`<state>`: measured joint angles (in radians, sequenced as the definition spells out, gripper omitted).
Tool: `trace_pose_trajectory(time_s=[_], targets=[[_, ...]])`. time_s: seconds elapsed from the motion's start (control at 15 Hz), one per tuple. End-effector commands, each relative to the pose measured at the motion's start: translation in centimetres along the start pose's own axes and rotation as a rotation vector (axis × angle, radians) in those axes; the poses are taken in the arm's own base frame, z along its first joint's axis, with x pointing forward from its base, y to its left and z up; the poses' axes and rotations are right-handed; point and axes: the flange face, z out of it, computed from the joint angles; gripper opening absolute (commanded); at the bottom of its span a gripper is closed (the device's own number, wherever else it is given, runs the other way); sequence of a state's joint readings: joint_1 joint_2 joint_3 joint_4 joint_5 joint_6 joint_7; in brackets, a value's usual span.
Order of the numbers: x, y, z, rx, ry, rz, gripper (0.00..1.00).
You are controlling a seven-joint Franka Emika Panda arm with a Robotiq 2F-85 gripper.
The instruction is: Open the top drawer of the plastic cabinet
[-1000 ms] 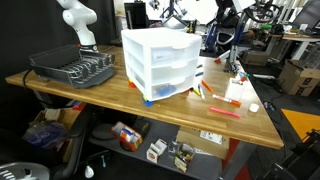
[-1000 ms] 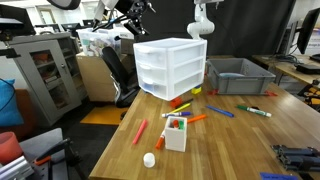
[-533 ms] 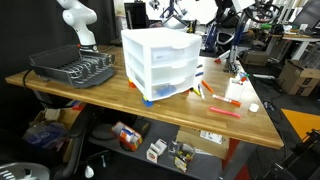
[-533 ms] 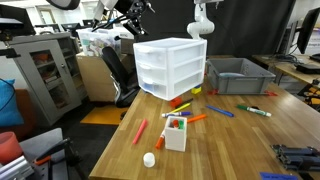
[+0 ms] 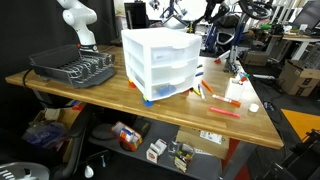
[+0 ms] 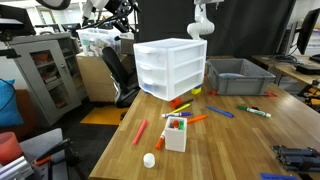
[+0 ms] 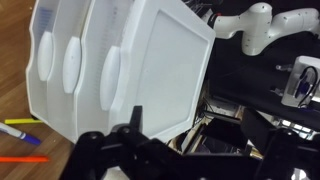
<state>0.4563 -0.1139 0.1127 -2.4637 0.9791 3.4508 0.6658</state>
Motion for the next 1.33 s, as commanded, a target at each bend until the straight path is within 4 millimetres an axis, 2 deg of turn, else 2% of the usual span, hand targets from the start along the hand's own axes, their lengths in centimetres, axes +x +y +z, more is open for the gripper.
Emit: trace_pose_trajectory(time_s=[0.0, 0.2, 0.47, 0.73, 1.0, 1.2, 1.27], targets=[[-1.6, 1.2, -0.2, -0.024, -0.040, 0.029, 1.00], [-2.0, 2.7, 0.3, -0.048, -0.042, 0.014, 1.00], [-0.3, 3.2, 1.1, -0.059, -0.017, 0.058, 1.00], [-2.8, 4.3, 1.7, -0.102, -0.078, 0.128, 1.00], [-4.9, 6.6, 2.4, -0.136, -0.105, 0.135, 1.00], [-4.9, 7.8, 3.5, -0.146, -0.103, 0.137, 1.00], [-3.9, 7.3, 4.0, -0.153, -0.096, 0.133, 1.00]])
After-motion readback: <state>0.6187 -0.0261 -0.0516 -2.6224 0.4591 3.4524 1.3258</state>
